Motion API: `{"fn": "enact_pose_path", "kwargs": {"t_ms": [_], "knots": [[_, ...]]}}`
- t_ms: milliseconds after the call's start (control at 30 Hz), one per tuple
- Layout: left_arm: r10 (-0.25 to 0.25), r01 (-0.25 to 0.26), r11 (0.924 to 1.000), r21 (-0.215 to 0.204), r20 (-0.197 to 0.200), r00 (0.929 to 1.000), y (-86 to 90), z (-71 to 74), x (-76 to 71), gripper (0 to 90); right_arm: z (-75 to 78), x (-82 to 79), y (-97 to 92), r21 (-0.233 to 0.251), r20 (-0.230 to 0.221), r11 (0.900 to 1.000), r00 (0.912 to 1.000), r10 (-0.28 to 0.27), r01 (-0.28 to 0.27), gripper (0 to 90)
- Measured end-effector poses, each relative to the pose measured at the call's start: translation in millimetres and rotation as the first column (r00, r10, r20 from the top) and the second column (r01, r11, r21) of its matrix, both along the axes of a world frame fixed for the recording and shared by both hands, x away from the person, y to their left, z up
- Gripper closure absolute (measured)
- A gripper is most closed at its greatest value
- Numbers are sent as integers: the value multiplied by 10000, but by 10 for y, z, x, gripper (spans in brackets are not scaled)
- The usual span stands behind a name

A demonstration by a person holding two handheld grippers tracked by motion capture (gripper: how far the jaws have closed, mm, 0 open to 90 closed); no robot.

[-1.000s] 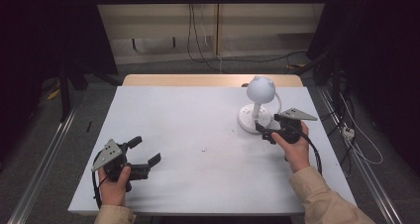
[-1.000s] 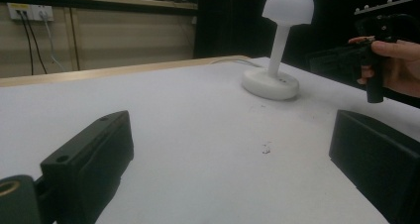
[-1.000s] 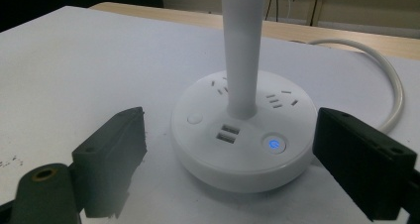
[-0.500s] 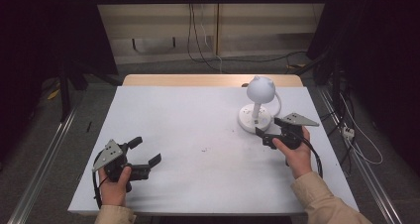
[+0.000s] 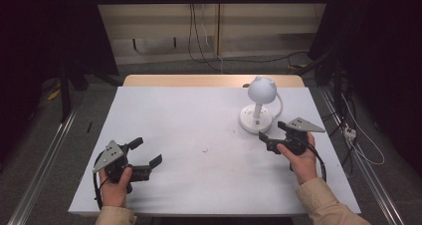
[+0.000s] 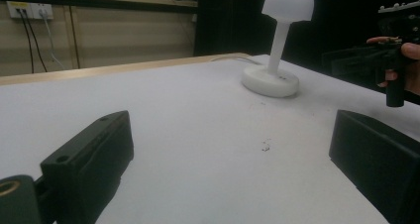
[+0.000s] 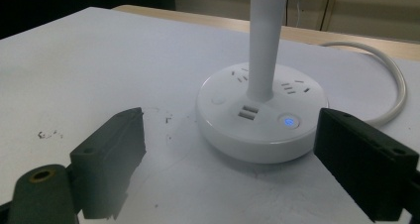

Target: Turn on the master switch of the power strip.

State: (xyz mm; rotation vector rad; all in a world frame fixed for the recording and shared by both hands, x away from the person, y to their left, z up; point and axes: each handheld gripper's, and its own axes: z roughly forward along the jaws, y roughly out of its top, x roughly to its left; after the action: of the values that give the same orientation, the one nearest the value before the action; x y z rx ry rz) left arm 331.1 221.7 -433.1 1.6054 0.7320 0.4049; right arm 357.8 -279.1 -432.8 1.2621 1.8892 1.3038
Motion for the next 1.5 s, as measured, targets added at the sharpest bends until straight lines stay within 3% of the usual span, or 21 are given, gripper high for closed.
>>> {"fn": "enact_pose_path", "kwargs": {"t_ms": [467,1500], "knots": [[-45,45,10000,-4,-20,10000,-24,-6,2,31,5,-178,-21,-373,193,9988,9993,317,-309,120],[-13,13,10000,12,-62,10000,0,-11,-1,30,-84,-449,-79,-250,383,9989,9984,417,-407,119]]}}
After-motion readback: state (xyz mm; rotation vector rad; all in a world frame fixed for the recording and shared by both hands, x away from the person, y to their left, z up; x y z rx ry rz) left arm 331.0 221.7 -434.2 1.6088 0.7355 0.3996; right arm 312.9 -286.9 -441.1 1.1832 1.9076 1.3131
